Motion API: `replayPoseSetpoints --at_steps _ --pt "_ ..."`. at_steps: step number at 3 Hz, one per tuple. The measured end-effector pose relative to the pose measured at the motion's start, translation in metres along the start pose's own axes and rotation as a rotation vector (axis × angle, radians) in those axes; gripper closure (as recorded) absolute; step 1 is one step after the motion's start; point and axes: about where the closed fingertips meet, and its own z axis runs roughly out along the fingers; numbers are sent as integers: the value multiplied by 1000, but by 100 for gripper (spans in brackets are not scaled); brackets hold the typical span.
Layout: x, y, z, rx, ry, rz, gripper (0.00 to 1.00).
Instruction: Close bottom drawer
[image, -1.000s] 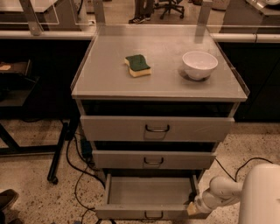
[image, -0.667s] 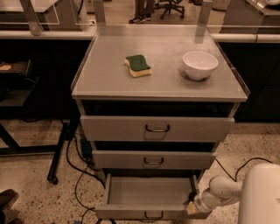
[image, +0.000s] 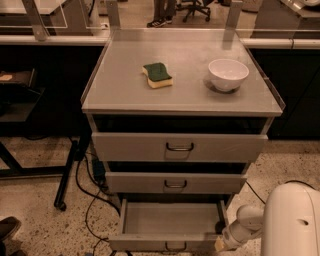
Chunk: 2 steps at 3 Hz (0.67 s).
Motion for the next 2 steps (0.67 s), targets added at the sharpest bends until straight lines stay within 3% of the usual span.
replayPoseSetpoints --at_steps 2 --pt "-21 -1 1 1 -43 18 100"
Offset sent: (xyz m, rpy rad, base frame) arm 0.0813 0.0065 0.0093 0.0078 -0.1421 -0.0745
